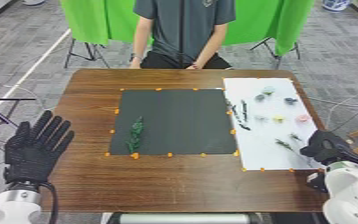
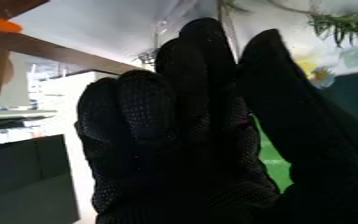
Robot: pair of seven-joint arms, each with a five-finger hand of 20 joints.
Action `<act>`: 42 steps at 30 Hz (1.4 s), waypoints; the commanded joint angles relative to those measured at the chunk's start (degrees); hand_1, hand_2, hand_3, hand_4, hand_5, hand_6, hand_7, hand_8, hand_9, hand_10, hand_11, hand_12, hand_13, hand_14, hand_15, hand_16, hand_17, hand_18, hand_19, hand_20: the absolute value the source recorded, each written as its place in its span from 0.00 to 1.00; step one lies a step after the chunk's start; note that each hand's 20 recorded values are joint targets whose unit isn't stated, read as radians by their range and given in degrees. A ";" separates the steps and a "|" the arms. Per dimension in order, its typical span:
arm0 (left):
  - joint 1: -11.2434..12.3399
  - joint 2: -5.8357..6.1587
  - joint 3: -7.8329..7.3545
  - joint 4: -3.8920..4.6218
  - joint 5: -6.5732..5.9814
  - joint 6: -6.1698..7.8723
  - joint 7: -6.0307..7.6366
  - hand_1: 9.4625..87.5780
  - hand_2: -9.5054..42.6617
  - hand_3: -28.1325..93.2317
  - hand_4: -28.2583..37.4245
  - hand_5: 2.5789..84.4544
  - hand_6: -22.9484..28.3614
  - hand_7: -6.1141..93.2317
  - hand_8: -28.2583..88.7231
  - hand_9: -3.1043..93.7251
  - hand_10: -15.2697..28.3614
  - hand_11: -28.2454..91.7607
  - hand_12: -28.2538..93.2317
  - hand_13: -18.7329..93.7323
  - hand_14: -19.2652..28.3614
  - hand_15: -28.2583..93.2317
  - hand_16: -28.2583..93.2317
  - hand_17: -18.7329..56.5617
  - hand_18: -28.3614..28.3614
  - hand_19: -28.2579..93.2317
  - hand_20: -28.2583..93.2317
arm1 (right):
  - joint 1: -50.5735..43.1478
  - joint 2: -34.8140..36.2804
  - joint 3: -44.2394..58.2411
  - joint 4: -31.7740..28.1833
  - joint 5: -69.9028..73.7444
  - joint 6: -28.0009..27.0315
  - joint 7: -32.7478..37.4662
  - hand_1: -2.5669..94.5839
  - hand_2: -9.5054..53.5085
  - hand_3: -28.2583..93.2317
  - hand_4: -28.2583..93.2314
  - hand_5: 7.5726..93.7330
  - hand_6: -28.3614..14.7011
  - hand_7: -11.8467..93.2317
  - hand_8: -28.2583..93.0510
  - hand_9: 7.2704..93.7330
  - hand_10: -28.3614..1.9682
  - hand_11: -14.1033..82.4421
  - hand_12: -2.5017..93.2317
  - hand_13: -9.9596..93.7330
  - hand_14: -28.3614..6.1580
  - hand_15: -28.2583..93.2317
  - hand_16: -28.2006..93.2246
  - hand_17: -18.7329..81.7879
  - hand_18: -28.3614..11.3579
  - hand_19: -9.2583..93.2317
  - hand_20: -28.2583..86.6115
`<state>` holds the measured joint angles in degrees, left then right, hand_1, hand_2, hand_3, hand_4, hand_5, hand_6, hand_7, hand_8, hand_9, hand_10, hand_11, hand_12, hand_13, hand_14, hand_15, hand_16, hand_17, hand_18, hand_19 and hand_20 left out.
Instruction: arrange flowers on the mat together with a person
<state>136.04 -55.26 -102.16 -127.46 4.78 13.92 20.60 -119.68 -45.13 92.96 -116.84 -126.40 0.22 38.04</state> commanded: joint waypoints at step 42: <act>-0.37 0.82 1.92 0.37 0.69 0.92 -1.65 0.24 0.43 0.82 0.00 0.51 0.58 0.15 0.17 0.44 0.67 0.35 0.30 0.44 0.69 0.38 0.20 0.22 0.72 0.44 0.33 | 29.82 -18.50 -37.73 -1.25 -8.50 4.47 -0.20 0.51 0.10 0.84 0.09 0.74 0.57 0.56 0.37 0.75 0.41 0.68 0.46 0.77 0.43 0.84 0.51 0.62 0.11 1.00 0.51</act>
<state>135.25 -54.36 -100.90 -127.32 5.03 14.21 19.23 -92.71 -59.25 62.62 -121.13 -130.26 7.80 40.05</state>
